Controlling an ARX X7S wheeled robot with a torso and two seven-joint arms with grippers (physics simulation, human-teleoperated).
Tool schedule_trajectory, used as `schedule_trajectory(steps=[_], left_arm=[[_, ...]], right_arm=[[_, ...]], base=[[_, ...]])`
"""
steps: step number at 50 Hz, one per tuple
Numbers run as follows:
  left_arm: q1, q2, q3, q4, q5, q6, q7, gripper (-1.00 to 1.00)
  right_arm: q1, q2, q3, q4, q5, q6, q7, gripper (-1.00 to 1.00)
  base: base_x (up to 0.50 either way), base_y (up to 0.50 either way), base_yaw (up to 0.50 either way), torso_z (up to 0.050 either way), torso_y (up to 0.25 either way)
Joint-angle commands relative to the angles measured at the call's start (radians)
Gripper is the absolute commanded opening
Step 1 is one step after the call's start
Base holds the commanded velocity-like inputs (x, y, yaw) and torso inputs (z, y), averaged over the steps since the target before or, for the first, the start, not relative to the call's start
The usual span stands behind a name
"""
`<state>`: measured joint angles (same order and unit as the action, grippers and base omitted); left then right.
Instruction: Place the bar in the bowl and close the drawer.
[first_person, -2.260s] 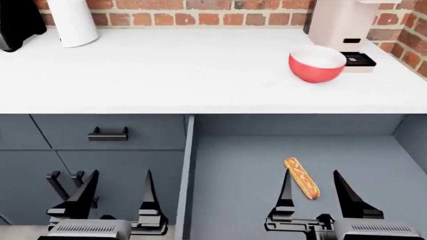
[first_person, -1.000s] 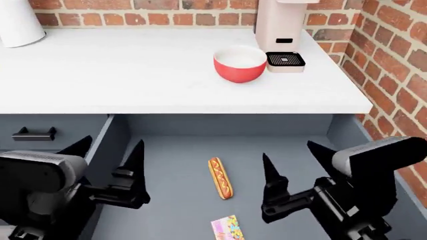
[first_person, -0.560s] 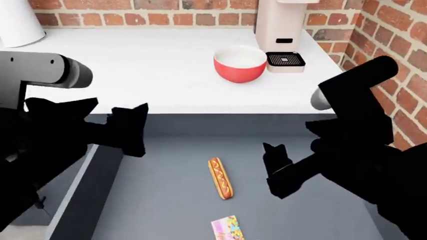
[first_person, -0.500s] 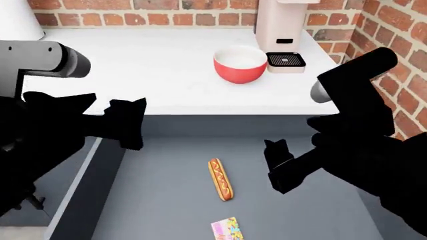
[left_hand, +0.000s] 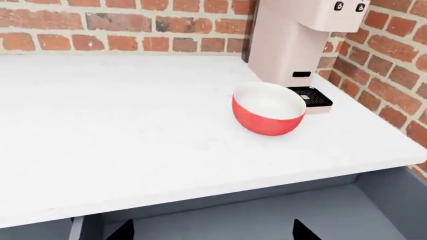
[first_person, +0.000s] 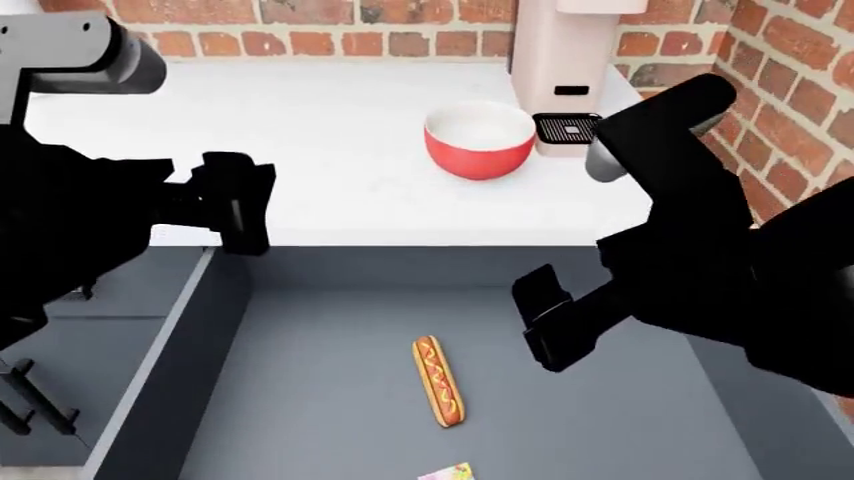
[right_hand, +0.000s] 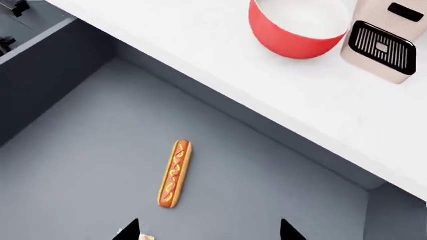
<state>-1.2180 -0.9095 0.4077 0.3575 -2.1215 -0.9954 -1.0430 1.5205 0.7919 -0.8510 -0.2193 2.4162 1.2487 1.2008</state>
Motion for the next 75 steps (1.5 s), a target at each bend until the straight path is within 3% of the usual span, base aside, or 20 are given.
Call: schedule_trajectory(steps=[1,20,34,53,75], left_arm=[[-0.032,0.007,0.027,-0.035,0.000,-0.016,-0.004,1.00],[-0.044,-0.003,0.037,-0.039,0.003,-0.021,-0.004,1.00],[-0.017,-0.003,0.046,-0.057,0.048,-0.028,0.033,1.00],[-0.001,-0.014,0.048,-0.055,0.061,-0.021,0.044,1.00],[0.026,-0.029,0.043,-0.053,0.078,-0.009,0.070,1.00]], right_arm=[[-0.008,-0.070,-0.118,0.099,0.117,-0.037,0.004,1.00],[-0.207,-0.200,-0.208,-0.046,0.075,-0.318,0.100,1.00],[-0.330,-0.314,-0.288,0.061,-0.048,-0.439,0.131,1.00],[-0.414,-0.358,-0.419,0.185,-0.079,-0.450,0.175,1.00],[-0.446,-0.413,-0.460,0.306,-0.135,-0.412,0.049,1.00]], base=[[0.00,0.00,0.00,0.000,0.000],[0.00,0.00,0.00,0.000,0.000],[0.00,0.00,0.00,0.000,0.000],[0.00,0.00,0.00,0.000,0.000],[0.00,0.00,0.00,0.000,0.000]])
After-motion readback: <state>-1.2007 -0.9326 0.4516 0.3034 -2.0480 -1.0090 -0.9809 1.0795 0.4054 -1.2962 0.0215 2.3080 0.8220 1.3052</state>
